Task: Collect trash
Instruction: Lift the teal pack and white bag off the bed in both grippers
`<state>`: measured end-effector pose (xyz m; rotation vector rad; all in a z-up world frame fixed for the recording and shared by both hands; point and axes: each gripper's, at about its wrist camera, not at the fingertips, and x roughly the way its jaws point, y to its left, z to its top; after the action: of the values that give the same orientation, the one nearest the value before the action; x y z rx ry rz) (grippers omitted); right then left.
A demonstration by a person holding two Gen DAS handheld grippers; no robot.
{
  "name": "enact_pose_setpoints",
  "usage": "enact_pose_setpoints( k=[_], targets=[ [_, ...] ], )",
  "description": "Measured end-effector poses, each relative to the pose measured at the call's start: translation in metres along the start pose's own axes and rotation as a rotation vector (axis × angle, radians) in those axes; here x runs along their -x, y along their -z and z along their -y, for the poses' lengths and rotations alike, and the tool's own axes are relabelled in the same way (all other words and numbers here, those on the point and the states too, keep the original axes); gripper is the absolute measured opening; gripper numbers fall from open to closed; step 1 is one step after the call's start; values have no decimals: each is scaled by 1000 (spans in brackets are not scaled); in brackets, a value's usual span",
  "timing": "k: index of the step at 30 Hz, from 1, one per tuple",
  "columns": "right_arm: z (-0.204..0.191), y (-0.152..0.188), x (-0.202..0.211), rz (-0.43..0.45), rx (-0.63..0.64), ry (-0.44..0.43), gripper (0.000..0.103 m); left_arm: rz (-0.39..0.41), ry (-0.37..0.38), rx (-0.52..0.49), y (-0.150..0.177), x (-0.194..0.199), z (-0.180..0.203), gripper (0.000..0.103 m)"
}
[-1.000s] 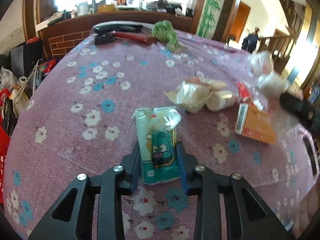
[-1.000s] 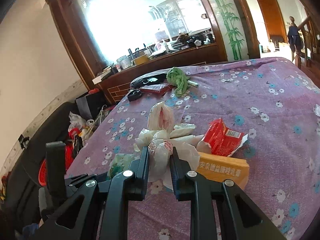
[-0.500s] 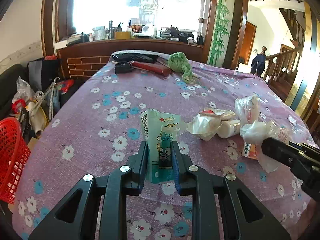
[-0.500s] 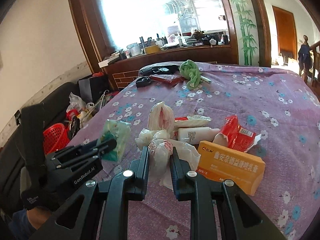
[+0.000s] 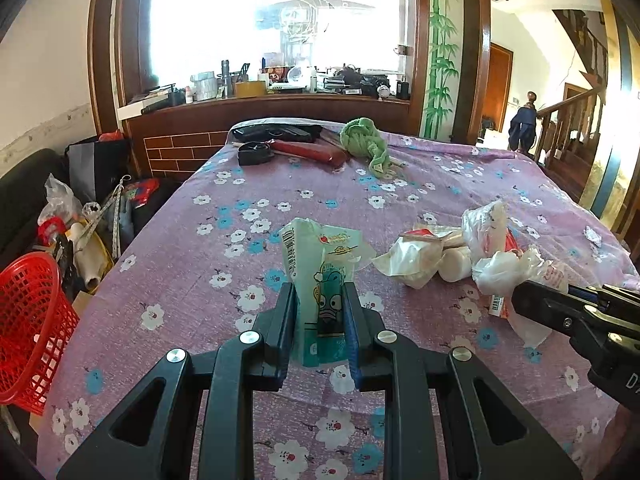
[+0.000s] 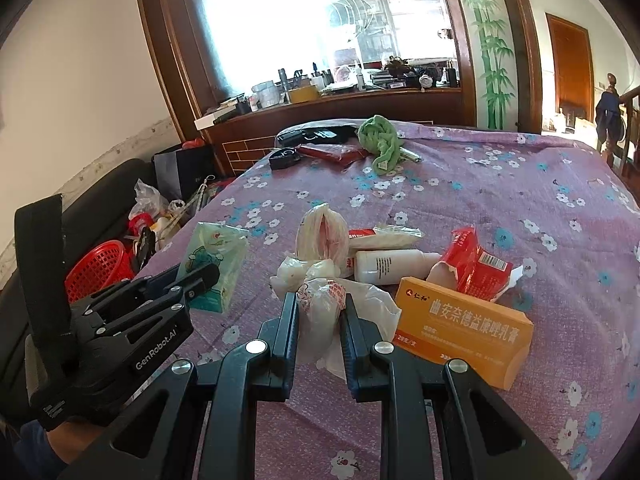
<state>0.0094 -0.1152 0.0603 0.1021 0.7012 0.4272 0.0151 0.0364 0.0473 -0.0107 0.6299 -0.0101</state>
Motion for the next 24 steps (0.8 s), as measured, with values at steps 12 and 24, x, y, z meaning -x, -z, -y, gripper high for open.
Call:
enact_pose_setpoints(
  k=[12, 24],
  targets=[
    [0, 1, -1, -3, 2, 5, 21, 11, -17, -16, 1, 2, 3, 21],
    [-1, 1, -1, 0, 6, 8, 21, 25, -32, -29, 1, 5, 5, 21]
  ],
)
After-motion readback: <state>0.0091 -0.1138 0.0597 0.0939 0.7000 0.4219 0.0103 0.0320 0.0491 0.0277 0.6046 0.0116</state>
